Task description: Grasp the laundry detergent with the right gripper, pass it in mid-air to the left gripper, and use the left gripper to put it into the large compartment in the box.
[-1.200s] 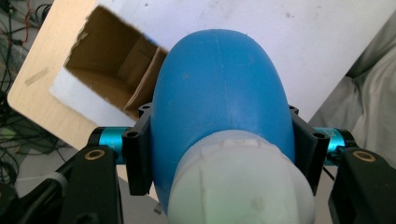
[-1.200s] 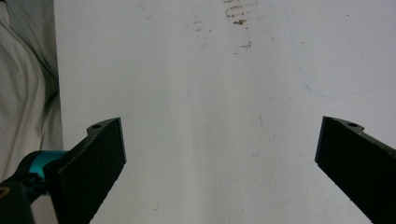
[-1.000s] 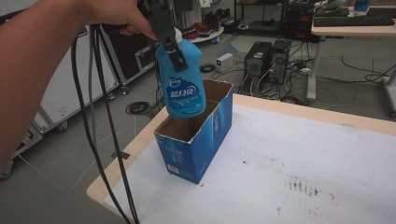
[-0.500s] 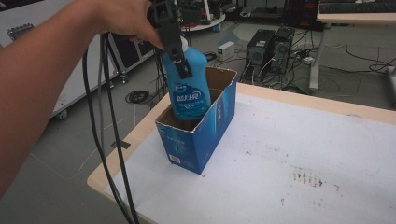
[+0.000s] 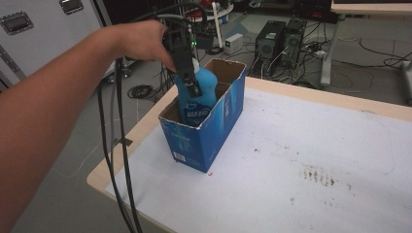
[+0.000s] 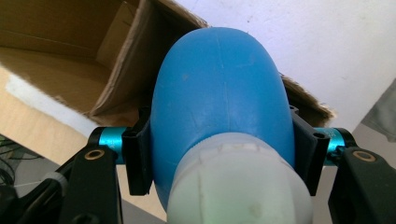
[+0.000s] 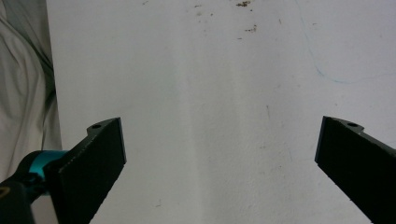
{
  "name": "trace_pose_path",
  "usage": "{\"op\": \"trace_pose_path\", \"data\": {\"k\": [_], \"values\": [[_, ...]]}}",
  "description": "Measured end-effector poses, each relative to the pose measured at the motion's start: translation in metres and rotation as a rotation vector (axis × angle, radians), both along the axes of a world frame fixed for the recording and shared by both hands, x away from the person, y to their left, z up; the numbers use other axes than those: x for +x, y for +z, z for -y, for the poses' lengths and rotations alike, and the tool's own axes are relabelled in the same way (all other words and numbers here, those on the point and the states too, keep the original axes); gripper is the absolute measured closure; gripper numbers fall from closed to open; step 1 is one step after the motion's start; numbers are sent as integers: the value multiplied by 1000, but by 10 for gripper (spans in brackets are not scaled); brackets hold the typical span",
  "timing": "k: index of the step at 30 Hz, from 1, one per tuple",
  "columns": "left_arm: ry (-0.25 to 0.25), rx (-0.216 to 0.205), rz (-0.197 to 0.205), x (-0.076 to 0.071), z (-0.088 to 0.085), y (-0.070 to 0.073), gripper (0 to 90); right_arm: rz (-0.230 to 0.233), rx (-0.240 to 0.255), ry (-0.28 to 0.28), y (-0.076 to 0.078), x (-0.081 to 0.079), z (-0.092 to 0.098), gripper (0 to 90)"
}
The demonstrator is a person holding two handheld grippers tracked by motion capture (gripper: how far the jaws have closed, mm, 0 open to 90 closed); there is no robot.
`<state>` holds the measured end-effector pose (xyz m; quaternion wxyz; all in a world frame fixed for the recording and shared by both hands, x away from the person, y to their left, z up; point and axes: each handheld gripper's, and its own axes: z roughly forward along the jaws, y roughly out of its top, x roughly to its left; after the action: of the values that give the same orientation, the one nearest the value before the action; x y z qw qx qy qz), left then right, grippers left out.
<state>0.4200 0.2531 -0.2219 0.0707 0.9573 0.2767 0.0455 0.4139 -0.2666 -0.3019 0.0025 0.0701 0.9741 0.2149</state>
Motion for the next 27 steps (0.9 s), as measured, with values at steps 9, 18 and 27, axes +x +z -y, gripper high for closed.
{"op": "trace_pose_path", "data": {"k": [9,18,27], "values": [[-18,20,-15,1,2,-32,378,-4,-3,-2,-2,0,1,11],[-17,16,-25,2,-1,-48,377,-7,-6,-6,-4,-1,2,11],[-8,15,-37,1,-5,-59,377,-8,-8,-5,-5,-2,2,11]]}}
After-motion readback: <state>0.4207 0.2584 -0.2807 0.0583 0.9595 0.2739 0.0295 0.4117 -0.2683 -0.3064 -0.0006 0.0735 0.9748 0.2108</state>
